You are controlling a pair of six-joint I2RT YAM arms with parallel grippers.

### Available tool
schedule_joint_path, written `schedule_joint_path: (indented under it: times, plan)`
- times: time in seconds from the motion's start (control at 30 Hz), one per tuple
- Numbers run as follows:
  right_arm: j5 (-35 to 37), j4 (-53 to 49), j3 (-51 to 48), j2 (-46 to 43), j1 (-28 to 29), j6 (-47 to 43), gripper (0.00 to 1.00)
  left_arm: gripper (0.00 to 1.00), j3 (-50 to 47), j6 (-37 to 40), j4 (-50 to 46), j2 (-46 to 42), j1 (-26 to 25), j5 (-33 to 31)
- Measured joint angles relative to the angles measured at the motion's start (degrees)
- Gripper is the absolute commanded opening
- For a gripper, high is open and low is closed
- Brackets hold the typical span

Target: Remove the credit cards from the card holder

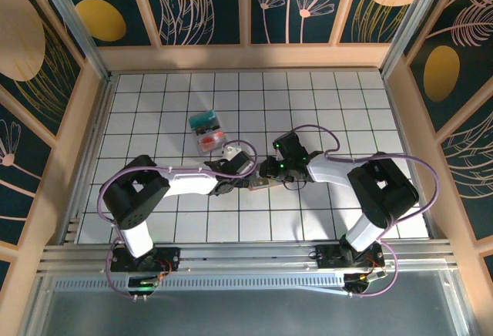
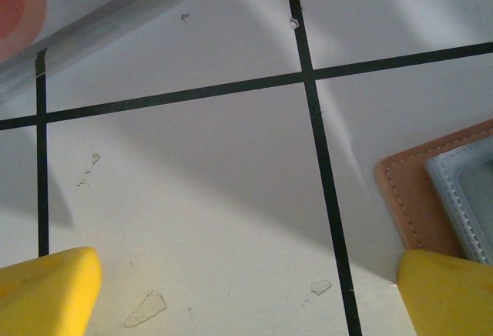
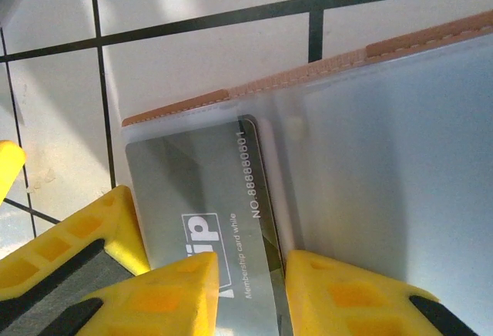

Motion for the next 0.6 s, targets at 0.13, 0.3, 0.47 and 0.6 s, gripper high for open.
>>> schedule_joint_path:
  times: [0.13, 0.3, 0.47, 0.6]
  plan:
    - [-1.0, 1.1, -0.6, 0.0, -0.4, 0.6, 0.27, 0.98, 0.8, 0.2, -1.0, 0.3, 0.0, -0.2]
    - [-3.5, 4.3, -2.3, -0.1, -1.5, 1.4, 0.27, 0.97, 1.6, 0.7, -2.2, 0.6, -0.1, -0.8]
    - [-5.7, 6.6, -4.0, -0.9, -2.3, 2.5, 0.26, 0.97, 2.1, 1.1, -3.2, 0.8, -0.1, -1.3]
    - [-6.6, 6.9, -4.9, -2.0, -2.3, 3.0, 0.25, 0.97, 2.7, 1.5, -3.9, 1.0, -0.1, -1.9]
